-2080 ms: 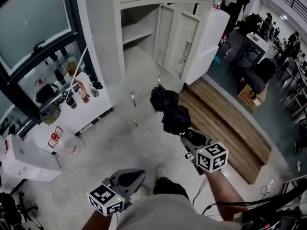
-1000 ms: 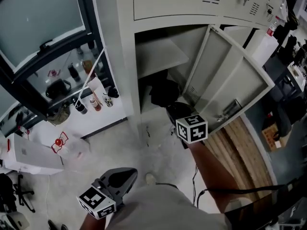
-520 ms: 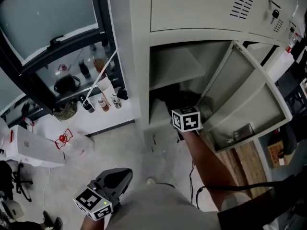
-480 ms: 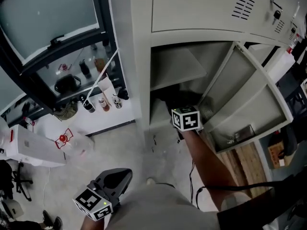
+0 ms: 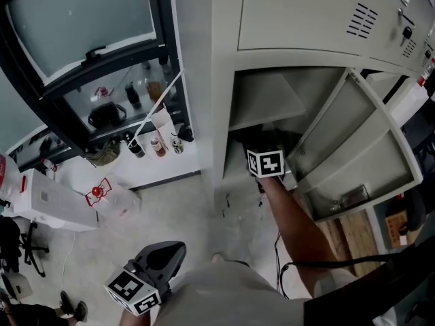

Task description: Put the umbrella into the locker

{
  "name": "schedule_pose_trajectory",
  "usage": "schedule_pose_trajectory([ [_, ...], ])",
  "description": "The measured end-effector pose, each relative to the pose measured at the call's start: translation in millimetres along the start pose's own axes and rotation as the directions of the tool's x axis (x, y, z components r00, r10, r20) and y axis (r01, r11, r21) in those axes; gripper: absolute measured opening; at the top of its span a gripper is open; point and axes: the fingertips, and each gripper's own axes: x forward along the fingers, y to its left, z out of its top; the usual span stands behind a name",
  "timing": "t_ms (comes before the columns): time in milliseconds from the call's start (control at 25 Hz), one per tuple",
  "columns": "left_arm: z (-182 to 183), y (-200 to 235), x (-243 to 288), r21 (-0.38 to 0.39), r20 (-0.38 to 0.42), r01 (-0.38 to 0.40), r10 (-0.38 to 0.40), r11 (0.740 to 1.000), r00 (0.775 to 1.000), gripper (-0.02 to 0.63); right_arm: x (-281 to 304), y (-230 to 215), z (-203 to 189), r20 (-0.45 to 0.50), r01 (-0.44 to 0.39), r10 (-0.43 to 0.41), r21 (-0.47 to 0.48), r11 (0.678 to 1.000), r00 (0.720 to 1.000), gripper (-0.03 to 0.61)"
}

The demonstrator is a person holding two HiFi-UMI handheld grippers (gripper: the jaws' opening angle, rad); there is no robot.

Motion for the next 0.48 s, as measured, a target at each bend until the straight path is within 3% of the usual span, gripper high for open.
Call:
schedule_pose_trajectory([
  [480, -4, -12, -22, -0.005, 0.01, -0.004, 0.004, 1.0, 1.0, 0.011, 0, 5, -5, -0.014, -0.006, 0.006, -0.018, 1.0, 1.0, 0.158],
])
